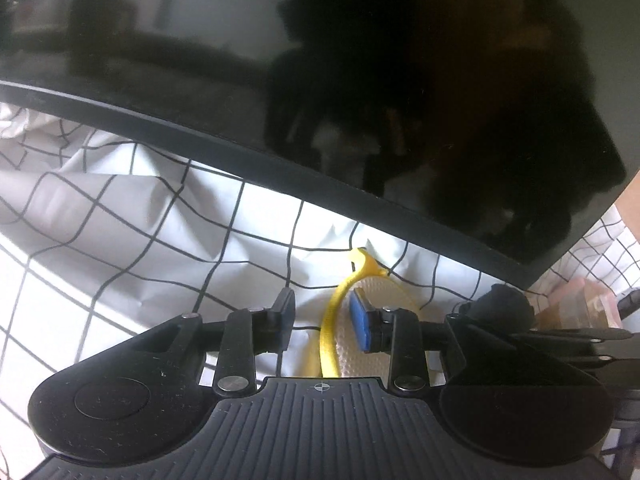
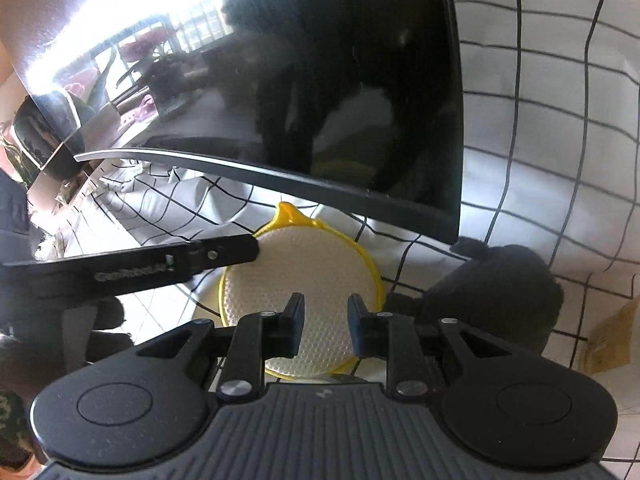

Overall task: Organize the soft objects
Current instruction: 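Close the left tool on the yellow-rimmed round sponge while the right tool reaches the black plush bear, then grasp the black plush bear with the right tool while the left tool lifts the sponge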

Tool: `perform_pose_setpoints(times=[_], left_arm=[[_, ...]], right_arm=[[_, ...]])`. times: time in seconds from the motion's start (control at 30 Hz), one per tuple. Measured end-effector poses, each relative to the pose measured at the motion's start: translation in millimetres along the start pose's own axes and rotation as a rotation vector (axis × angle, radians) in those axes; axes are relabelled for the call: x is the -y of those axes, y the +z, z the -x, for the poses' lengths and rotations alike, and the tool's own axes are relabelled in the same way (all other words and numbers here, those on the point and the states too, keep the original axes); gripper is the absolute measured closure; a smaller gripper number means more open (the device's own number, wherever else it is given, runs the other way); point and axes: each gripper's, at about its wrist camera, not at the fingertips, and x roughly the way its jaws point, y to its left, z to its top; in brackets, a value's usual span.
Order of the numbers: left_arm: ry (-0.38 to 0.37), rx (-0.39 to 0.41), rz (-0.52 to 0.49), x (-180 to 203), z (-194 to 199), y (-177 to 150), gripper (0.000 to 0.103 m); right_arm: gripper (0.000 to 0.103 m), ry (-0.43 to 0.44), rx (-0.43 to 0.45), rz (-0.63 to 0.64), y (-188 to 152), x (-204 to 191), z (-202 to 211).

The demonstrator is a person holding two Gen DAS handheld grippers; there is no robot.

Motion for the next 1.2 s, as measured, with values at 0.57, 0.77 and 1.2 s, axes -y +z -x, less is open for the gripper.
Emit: perform_pose_setpoints(times=[0.57, 0.77, 1.2], left_arm=[[-0.258, -0.038, -0.085, 18.5, 16.4, 0.2, 0.061], [-0.216, -0.082, -0.026, 12.4, -2.6, 2.0, 0.061], [-0.239, -0.099, 0.123, 3.5, -27.7, -6.5, 0.085]], right_arm=[[0.08, 0.047, -0.037, -0.012, -1.8, 6.2, -19.7], [0.081, 0.069, -0.038, -0.004, -3.2, 8.9, -18.3], [0.08, 0.034, -0.003, 0.034, -5.5, 8.9, -1.9]])
